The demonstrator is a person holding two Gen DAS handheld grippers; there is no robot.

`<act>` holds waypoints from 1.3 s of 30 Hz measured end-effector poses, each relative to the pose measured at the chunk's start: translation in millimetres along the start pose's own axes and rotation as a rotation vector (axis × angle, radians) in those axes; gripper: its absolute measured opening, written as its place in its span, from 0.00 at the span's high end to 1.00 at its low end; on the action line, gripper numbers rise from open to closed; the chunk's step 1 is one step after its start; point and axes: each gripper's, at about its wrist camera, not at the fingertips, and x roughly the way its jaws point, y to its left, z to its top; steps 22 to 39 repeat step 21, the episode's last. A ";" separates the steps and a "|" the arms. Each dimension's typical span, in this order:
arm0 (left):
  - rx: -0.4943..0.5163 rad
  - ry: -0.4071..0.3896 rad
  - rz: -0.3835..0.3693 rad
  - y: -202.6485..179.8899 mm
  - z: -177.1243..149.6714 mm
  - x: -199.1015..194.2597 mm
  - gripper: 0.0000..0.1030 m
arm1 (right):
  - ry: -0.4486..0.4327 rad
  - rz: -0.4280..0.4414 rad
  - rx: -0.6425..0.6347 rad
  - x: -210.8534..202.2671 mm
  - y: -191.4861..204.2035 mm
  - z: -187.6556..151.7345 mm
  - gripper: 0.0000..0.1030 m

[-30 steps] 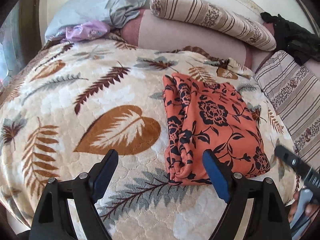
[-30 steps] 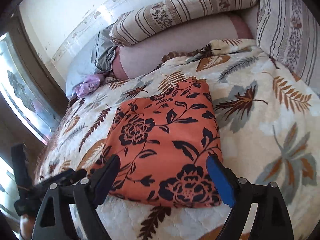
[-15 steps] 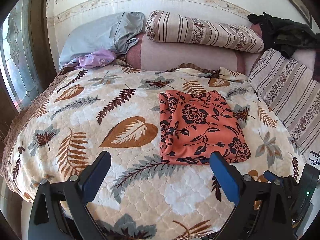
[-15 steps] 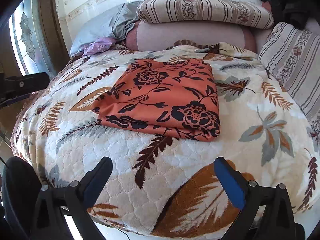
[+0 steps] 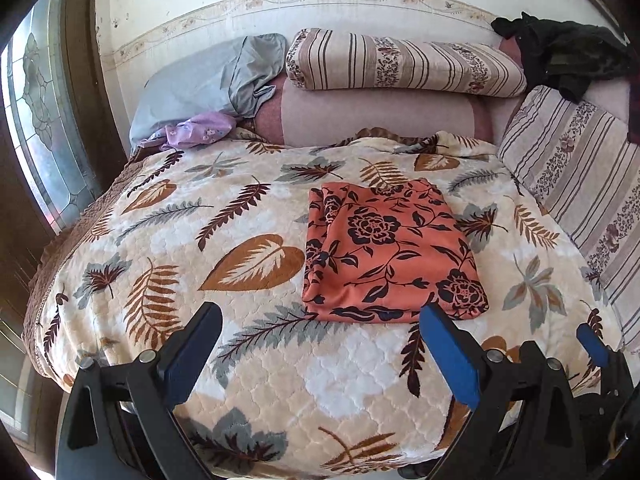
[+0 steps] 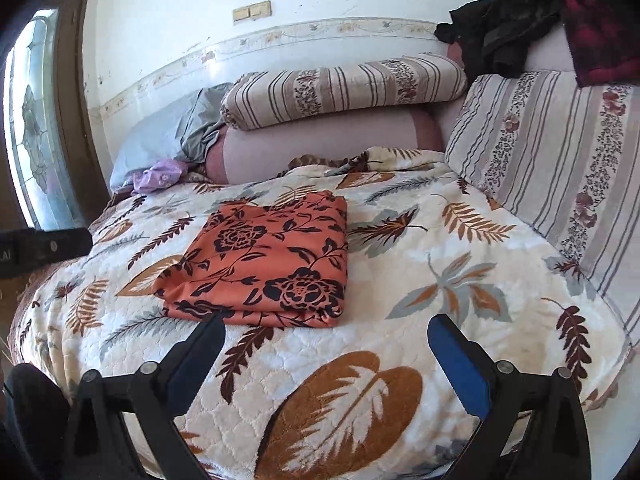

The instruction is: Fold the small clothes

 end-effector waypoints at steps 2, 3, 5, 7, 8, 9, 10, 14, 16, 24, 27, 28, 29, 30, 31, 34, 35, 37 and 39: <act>0.011 0.004 0.011 -3.2 -2.9 2.3 0.04 | 0.000 0.003 0.015 -1.0 -3.7 -0.6 0.01; 0.015 0.006 0.014 -4.3 -4.1 3.9 0.04 | 0.000 0.006 0.017 -1.4 -4.5 -0.5 0.01; 0.016 0.022 0.022 -5.6 -5.9 8.2 0.04 | 0.001 0.012 0.014 -1.6 -3.7 -0.8 0.01; 0.009 0.029 0.020 -5.7 -7.3 11.2 0.04 | 0.001 0.016 0.005 -1.8 -1.7 -1.9 0.01; 0.008 0.032 0.014 -5.9 -7.5 12.4 0.04 | 0.001 0.017 0.001 -2.3 -0.3 -3.1 0.01; 0.010 0.036 0.006 -7.1 -7.4 13.9 0.04 | 0.000 0.019 -0.004 -2.4 0.8 -3.1 0.01; 0.015 0.042 -0.001 -8.2 -7.4 15.2 0.04 | -0.001 0.018 -0.009 -2.6 1.9 -2.7 0.01; 0.035 0.027 -0.005 -14.3 -6.4 15.6 0.04 | -0.015 0.017 -0.029 -5.0 4.9 9.9 0.01; 0.034 0.003 -0.016 -15.8 -3.5 13.3 0.04 | -0.011 0.014 -0.061 -4.2 8.1 20.9 0.00; 0.044 -0.020 -0.028 -18.8 6.8 13.6 0.04 | 0.023 -0.016 -0.171 6.9 16.9 45.2 0.00; 0.044 -0.020 -0.028 -18.8 6.8 13.6 0.04 | 0.023 -0.016 -0.171 6.9 16.9 45.2 0.00; 0.044 -0.020 -0.028 -18.8 6.8 13.6 0.04 | 0.023 -0.016 -0.171 6.9 16.9 45.2 0.00; 0.044 -0.020 -0.028 -18.8 6.8 13.6 0.04 | 0.023 -0.016 -0.171 6.9 16.9 45.2 0.00; 0.044 -0.020 -0.028 -18.8 6.8 13.6 0.04 | 0.023 -0.016 -0.171 6.9 16.9 45.2 0.00; 0.044 -0.020 -0.028 -18.8 6.8 13.6 0.04 | 0.023 -0.016 -0.171 6.9 16.9 45.2 0.00; 0.044 -0.020 -0.028 -18.8 6.8 13.6 0.04 | 0.023 -0.016 -0.171 6.9 16.9 45.2 0.00; 0.044 -0.020 -0.028 -18.8 6.8 13.6 0.04 | 0.023 -0.016 -0.171 6.9 16.9 45.2 0.00; 0.044 -0.020 -0.028 -18.8 6.8 13.6 0.04 | 0.023 -0.016 -0.171 6.9 16.9 45.2 0.00; 0.044 -0.020 -0.028 -18.8 6.8 13.6 0.04 | 0.023 -0.016 -0.171 6.9 16.9 45.2 0.00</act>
